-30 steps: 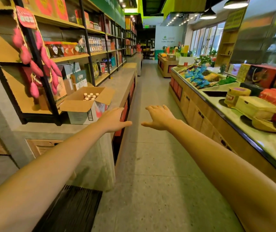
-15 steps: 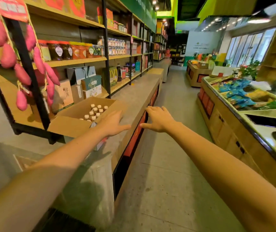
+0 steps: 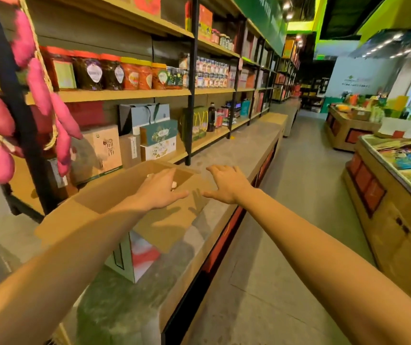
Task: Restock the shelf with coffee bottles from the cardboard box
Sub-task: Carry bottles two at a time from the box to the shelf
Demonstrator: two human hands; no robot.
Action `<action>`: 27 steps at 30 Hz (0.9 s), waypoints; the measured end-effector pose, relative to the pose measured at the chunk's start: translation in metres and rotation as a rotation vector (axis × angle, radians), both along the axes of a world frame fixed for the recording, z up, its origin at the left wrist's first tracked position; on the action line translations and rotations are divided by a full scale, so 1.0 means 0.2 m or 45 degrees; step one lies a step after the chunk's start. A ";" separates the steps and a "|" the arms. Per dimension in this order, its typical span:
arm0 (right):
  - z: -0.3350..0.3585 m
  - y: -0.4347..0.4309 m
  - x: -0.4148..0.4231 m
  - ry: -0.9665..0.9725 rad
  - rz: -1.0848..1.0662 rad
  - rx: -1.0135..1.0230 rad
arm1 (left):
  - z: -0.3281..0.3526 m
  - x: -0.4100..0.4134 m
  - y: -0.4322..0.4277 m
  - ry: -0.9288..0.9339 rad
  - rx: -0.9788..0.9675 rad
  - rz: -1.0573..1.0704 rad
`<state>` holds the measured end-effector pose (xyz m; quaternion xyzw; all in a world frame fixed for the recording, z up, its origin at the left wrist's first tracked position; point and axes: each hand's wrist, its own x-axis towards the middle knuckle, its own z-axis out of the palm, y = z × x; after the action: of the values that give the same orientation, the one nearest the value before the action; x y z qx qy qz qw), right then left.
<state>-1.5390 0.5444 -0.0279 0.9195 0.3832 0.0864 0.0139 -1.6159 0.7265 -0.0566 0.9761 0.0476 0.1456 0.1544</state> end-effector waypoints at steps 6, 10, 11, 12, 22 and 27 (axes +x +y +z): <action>-0.04 0.37 0.46 0.091 0.139 0.054 | -0.07 0.39 0.25 0.117 -0.123 0.252; -0.09 0.64 0.67 0.178 0.237 0.074 | -0.10 0.50 0.43 0.065 -0.023 0.284; -0.10 0.71 0.69 0.219 0.267 0.069 | -0.11 0.50 0.48 0.075 -0.033 0.324; -0.12 0.79 0.72 0.260 0.299 0.082 | -0.13 0.51 0.53 0.092 -0.058 0.384; -0.34 1.35 0.94 0.340 0.819 -0.015 | -0.32 0.55 0.79 0.220 -0.196 1.004; -0.47 1.51 0.99 0.416 1.028 -0.152 | -0.43 0.58 0.77 0.255 -0.399 1.227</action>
<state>-1.3419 0.8470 -0.1222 0.6950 0.7135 -0.0839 -0.0289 -1.4995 0.8810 -0.1426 0.8176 0.5276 0.0970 0.2090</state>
